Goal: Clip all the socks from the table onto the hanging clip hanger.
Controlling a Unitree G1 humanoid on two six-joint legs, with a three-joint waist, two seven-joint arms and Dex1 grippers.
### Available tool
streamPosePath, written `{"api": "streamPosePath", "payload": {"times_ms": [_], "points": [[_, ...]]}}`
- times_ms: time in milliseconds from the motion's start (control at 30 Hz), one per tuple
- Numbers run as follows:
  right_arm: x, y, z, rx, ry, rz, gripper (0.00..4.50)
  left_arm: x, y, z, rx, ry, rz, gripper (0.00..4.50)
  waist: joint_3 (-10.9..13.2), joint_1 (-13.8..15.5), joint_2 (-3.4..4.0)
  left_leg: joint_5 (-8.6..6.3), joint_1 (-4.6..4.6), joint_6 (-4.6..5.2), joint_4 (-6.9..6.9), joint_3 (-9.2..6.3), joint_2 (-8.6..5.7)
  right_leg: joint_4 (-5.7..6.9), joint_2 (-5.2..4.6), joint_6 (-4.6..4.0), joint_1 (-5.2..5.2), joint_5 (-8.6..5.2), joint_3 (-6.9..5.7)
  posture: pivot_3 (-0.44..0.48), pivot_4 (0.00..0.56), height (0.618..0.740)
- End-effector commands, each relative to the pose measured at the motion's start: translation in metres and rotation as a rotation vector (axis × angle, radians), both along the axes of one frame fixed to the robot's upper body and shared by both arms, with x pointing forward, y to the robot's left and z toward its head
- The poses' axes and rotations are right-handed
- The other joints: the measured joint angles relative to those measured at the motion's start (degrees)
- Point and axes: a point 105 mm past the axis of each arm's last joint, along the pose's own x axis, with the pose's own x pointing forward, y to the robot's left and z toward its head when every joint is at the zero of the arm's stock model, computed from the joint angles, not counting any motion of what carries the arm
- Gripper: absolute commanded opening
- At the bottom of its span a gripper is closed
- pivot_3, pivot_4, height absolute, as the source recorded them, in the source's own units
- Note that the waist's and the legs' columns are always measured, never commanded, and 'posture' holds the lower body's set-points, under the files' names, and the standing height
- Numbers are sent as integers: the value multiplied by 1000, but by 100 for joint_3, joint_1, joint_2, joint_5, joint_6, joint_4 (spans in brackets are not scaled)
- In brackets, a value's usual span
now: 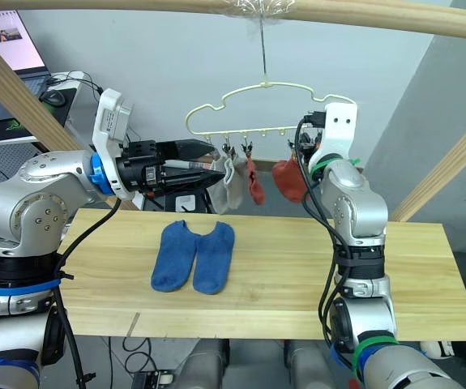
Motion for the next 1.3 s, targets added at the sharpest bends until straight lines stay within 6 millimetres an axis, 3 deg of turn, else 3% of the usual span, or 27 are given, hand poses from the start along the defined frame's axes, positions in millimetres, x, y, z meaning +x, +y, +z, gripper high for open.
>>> {"api": "streamPosePath", "payload": {"times_ms": [33,367,567,667,800,967,1067,1100,1300], "points": [[-2,4,21,12,-73,21,1934,-6,-2,10,2,-61,-6,3650,0,2,0,0,0,0,0,0,0,0,0,0,0,0,0,181,222,740],[-1,3,23,3,-77,15,1934,-5,-3,9,-2,-62,3,3650,0,12,0,0,0,0,0,0,0,0,0,0,0,0,0,179,222,740],[-1,1,23,-3,-78,3,263,-4,-3,8,4,-65,10,3650,0,12,0,0,0,0,0,0,0,0,0,0,0,0,0,179,221,740],[0,0,23,-4,-78,0,41,-1,-4,6,18,-65,30,3650,0,14,0,0,0,0,0,0,0,0,0,0,0,0,-1,177,220,740],[-1,-2,22,-8,-78,-8,41,11,-2,-23,163,-1,115,3650,0,19,0,0,1,0,0,0,0,0,0,0,0,0,0,177,220,740],[-1,-4,23,-9,-81,-16,41,27,17,-99,353,103,296,3650,-1,6,2,0,8,0,-8,7,1,0,0,-1,0,0,8,166,221,740],[-1,-3,25,-8,-85,-12,0,34,26,-139,456,109,374,4221,-1,21,2,0,6,1,-7,7,1,1,1,-3,-3,-1,7,166,221,740],[-1,-2,25,-8,-85,-11,0,37,28,-148,466,117,388,4472,-1,31,2,0,6,0,-7,7,1,2,0,-3,-3,-2,7,164,220,740],[-2,0,28,-13,-89,1,0,58,37,-184,531,127,467,4472,-1,106,2,0,5,1,-5,8,0,1,1,-4,-3,-1,6,164,218,740]]}}
